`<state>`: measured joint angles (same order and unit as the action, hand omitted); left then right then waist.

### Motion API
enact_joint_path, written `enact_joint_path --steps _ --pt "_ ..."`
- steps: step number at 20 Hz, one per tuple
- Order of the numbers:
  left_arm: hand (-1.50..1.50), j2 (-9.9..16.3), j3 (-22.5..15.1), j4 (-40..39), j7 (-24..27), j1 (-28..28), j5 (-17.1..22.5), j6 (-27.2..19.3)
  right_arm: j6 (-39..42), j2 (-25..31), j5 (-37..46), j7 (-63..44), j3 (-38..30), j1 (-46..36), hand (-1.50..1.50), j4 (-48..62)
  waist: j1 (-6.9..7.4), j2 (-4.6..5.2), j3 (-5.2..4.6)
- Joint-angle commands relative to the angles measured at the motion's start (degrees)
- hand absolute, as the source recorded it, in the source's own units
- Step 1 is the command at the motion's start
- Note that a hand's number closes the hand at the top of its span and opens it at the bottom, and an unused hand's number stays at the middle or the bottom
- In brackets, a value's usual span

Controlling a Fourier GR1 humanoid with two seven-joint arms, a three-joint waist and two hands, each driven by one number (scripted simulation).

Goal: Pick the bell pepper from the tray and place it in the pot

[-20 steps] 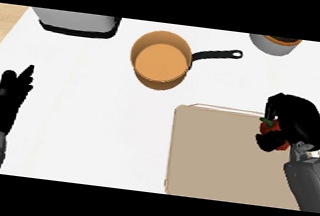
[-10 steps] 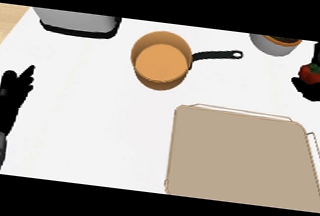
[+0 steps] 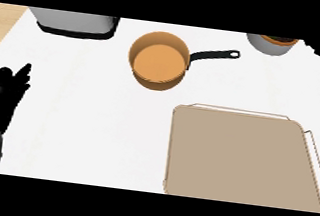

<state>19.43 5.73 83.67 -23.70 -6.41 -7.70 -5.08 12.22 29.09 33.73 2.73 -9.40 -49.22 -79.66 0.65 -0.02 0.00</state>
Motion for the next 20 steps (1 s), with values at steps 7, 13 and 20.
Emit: enact_joint_path --steps 7,13,20 --pt "0.00 0.8 1.3 0.6 -0.2 -0.3 0.0 1.6 6.5 -7.4 -0.5 -11.9 6.2 -15.3 1.50 6.3 0.23 0.04 -0.04" --pt "0.00 -0.5 0.4 1.1 -0.5 -0.8 -1.0 1.2 6.1 -13.6 1.8 -19.8 8.2 -26.7 1.50 15.8 0.56 0.14 -0.05" --pt "0.00 0.1 2.0 -1.1 1.4 -0.7 0.5 2.9 1.2 -20.3 5.2 -14.4 11.0 -27.3 1.50 30.6 1.16 0.47 -0.06"
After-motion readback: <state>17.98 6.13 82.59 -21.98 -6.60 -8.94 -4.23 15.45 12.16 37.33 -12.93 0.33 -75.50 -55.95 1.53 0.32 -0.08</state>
